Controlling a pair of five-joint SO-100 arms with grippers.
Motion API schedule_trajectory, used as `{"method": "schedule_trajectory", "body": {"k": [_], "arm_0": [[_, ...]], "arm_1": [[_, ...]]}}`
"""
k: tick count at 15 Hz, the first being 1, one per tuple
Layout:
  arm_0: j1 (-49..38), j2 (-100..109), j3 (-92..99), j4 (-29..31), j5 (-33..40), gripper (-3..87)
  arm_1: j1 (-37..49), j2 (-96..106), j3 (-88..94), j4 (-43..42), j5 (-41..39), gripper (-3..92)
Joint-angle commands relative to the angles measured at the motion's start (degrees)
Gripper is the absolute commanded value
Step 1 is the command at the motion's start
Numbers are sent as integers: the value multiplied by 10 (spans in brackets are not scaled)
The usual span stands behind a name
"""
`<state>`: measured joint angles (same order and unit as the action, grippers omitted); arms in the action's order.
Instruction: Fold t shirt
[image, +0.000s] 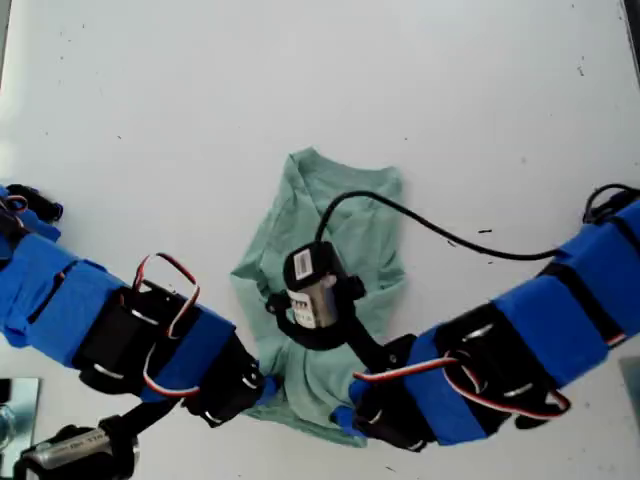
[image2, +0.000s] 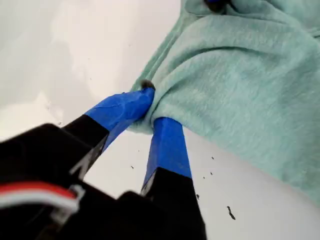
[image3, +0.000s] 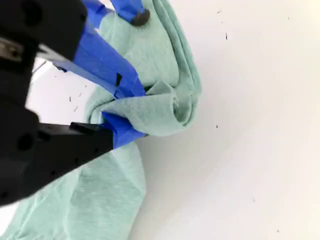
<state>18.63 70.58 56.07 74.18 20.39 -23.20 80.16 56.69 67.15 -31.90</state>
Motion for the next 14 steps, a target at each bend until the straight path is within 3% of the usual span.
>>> {"method": "schedule_trajectory", "body": {"k": [1,5,6,7,8,9,10,12,14], "arm_0": [[-54,83,2,17,7,-2],[-273,102,12,33,120,-2],[-324,89,10,32,149,51],[-367,83,10,31,169,198],[-398,102,12,38,167,233],[-422,142,18,45,165,242],[-445,187,31,47,170,244],[-497,260,67,69,171,242],[-530,368,192,40,167,244]], "arm_1": [[62,96,30,-2,11,27],[218,131,63,165,80,27],[265,131,90,185,91,25],[308,133,118,191,103,105],[341,139,120,235,121,282],[385,161,120,279,125,376],[430,211,137,320,128,333],[540,412,279,301,90,308],[656,654,438,277,40,301]]}}
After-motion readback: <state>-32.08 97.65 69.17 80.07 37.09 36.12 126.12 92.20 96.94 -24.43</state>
